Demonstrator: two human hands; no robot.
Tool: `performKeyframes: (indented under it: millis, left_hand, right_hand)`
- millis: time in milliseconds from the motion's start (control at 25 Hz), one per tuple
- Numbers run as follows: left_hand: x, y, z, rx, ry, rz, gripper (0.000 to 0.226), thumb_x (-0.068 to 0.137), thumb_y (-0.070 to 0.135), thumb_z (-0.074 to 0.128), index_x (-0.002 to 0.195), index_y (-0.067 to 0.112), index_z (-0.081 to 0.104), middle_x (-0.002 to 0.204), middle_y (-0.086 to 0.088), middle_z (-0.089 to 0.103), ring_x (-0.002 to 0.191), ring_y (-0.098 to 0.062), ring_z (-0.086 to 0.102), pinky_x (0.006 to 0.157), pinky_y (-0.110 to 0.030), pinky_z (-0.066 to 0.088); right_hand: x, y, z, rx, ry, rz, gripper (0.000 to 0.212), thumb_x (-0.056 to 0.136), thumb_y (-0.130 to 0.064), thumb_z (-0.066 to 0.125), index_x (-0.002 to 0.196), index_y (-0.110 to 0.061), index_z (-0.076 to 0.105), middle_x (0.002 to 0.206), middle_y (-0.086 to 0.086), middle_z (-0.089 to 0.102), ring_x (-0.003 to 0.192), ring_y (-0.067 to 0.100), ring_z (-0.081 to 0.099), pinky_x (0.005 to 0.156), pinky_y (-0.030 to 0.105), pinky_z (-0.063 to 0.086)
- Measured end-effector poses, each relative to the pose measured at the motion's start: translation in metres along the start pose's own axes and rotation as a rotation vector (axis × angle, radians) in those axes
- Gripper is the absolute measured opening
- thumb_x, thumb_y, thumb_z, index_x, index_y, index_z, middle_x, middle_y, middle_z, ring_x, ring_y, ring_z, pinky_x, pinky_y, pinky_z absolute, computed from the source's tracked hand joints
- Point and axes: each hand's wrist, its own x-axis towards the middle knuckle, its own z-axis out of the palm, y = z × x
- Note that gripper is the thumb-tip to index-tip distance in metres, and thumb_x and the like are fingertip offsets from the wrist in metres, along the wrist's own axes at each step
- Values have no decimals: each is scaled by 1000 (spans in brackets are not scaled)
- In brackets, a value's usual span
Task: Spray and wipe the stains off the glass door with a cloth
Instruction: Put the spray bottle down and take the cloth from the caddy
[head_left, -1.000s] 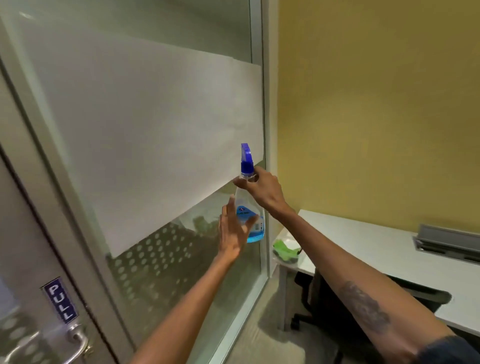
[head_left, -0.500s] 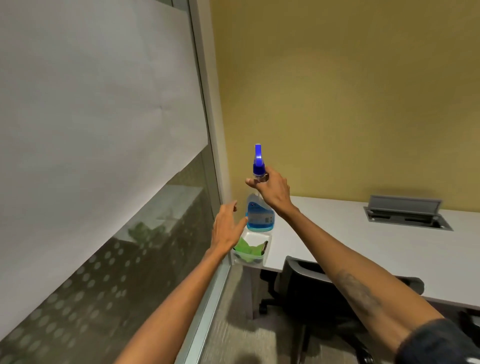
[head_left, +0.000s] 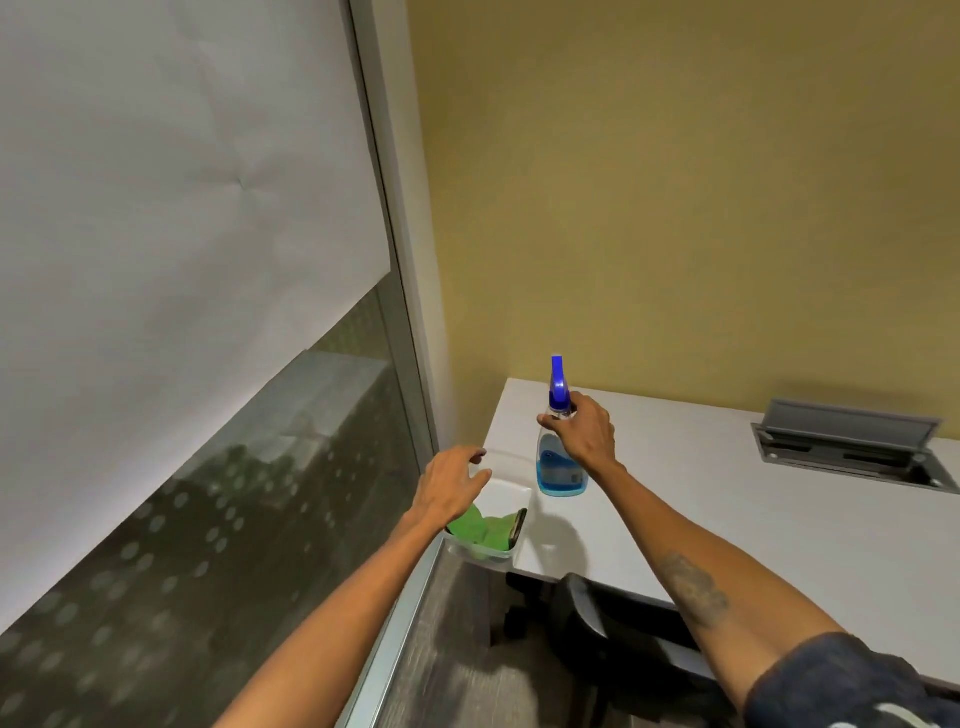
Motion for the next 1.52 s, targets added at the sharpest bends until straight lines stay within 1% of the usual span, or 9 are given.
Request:
performKeyframes:
  millis: [360, 600, 720, 880, 1160, 1240, 1320, 1400, 1520]
  left_hand:
    - [80, -39, 64, -32, -175, -154, 44, 97, 34, 63, 137, 18, 64, 139, 0, 66, 126, -22, 63, 107, -39, 49]
    - [104, -64, 88, -46, -226, -238, 43, 96, 31, 65, 136, 16, 65, 139, -6, 65, 124, -22, 63, 107, -41, 52]
    - [110, -74, 97, -49, -240, -253, 43, 96, 25, 66, 137, 15, 63, 141, -7, 62, 127, -23, 61, 108, -42, 52]
    - [122, -84, 107, -26, -260, -257, 45, 95, 13, 67, 140, 14, 60, 145, -8, 60, 132, -24, 58, 112, -43, 49]
    - [132, -88, 128, 36, -341, -219, 47, 96, 13, 67, 142, 16, 58, 145, -8, 59, 130, -25, 59, 110, -43, 50]
    - [134, -93, 127, 68, -351, -194, 47, 96, 13, 67, 142, 17, 58, 145, -7, 59, 130, -25, 59, 109, -42, 49]
    - [139, -101, 123, 69, -334, -204, 47, 96, 10, 66, 142, 15, 58, 146, -8, 58, 132, -25, 58, 112, -41, 47]
    - [142, -110, 118, 54, -317, -229, 48, 95, 7, 64, 142, 13, 58, 147, -9, 58, 133, -25, 57, 114, -42, 46]
    - [140, -117, 117, 32, -304, -260, 48, 94, 5, 64, 141, 12, 59, 146, -9, 59, 132, -26, 57, 115, -40, 46]
  right_hand:
    - [79, 72, 55, -13, -93, 205, 38, 92, -22, 77, 122, -3, 64, 119, 18, 70, 110, 36, 64, 86, 32, 43]
    - [95, 99, 79, 14, -69, 265, 37, 92, -20, 75, 123, -2, 64, 122, 19, 70, 111, 36, 64, 93, 37, 47]
    - [99, 108, 87, 35, -75, 293, 40, 93, -22, 75, 125, -2, 64, 124, 19, 70, 112, 37, 65, 95, 37, 48]
    - [99, 121, 95, 69, -58, 310, 42, 93, -25, 76, 127, -2, 64, 123, 19, 70, 111, 35, 65, 87, 30, 43]
    - [106, 130, 101, 142, -26, 303, 58, 92, -27, 77, 137, -4, 49, 130, 16, 63, 115, 33, 63, 96, 42, 50]
    - [94, 131, 94, 110, 77, 262, 53, 90, -34, 77, 127, -11, 47, 117, 8, 59, 100, 25, 61, 78, 35, 49]
    - [72, 134, 90, 27, 181, 112, 35, 94, -39, 70, 108, -23, 43, 99, -3, 53, 78, 15, 55, 61, 23, 39]
    - [49, 135, 96, -41, 128, -50, 26, 96, -38, 63, 96, -31, 37, 89, -10, 51, 68, 9, 48, 56, 18, 33]
    - [35, 128, 121, -79, -72, -157, 20, 97, -32, 59, 92, -33, 40, 87, -12, 53, 73, 9, 49, 59, 19, 38]
